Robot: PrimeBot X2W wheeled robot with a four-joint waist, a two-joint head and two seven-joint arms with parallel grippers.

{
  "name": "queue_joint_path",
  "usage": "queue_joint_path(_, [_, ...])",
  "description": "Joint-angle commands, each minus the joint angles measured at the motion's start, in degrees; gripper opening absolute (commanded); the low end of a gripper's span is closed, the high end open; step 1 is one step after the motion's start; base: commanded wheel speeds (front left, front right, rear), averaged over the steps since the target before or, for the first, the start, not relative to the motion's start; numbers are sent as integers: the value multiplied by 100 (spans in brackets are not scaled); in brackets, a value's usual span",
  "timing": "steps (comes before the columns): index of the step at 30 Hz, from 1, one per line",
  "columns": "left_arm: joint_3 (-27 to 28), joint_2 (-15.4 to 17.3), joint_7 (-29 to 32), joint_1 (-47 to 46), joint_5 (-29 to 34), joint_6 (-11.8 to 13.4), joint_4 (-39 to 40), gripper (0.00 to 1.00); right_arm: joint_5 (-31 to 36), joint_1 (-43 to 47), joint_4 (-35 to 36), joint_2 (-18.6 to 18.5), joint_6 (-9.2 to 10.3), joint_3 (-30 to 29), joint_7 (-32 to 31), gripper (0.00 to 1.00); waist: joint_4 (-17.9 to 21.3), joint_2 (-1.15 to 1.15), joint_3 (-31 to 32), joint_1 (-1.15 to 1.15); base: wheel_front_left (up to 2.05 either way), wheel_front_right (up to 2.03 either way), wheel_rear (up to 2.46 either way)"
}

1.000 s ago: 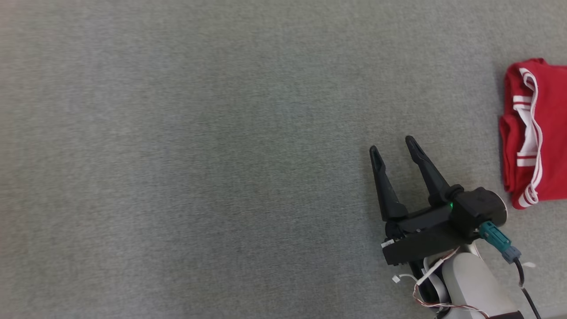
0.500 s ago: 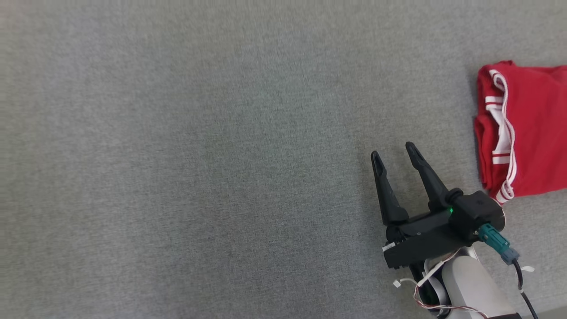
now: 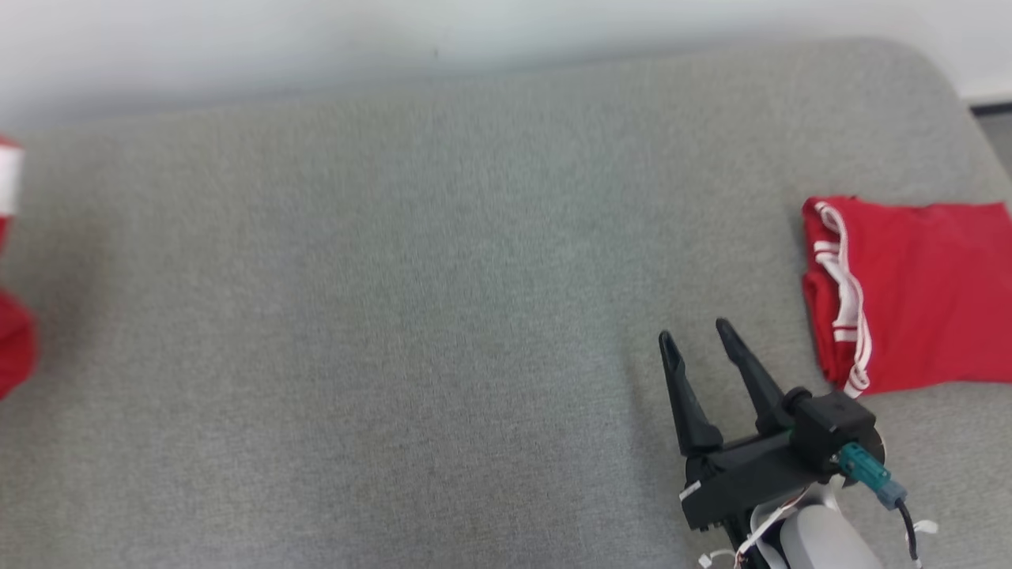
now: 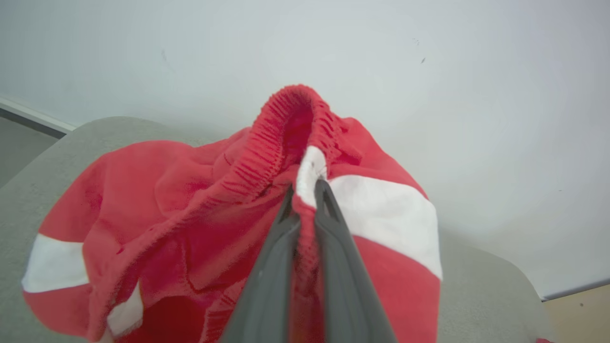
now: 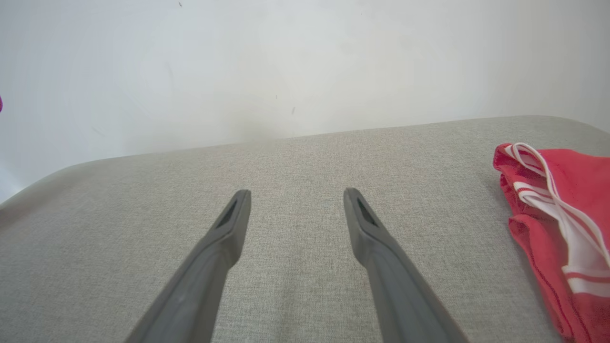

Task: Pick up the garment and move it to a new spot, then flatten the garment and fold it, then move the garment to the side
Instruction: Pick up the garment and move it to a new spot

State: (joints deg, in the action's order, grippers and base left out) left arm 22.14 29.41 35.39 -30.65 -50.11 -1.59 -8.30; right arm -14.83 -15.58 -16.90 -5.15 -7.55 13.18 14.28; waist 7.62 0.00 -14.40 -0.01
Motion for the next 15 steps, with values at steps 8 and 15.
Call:
queue_joint_path(8, [-1115, -831, 448, -387, -161, 93, 1254, 0, -166, 309, -147, 32, 15, 79, 42, 100, 298, 0, 1130, 1, 0, 0, 0])
queue_joint_path(15, [-2022, -1609, 486, -325, -109, 117, 1551, 0, -198, 375, -110, 26, 15, 52, 43, 100, 582, 0, 1132, 1, 0, 0, 0])
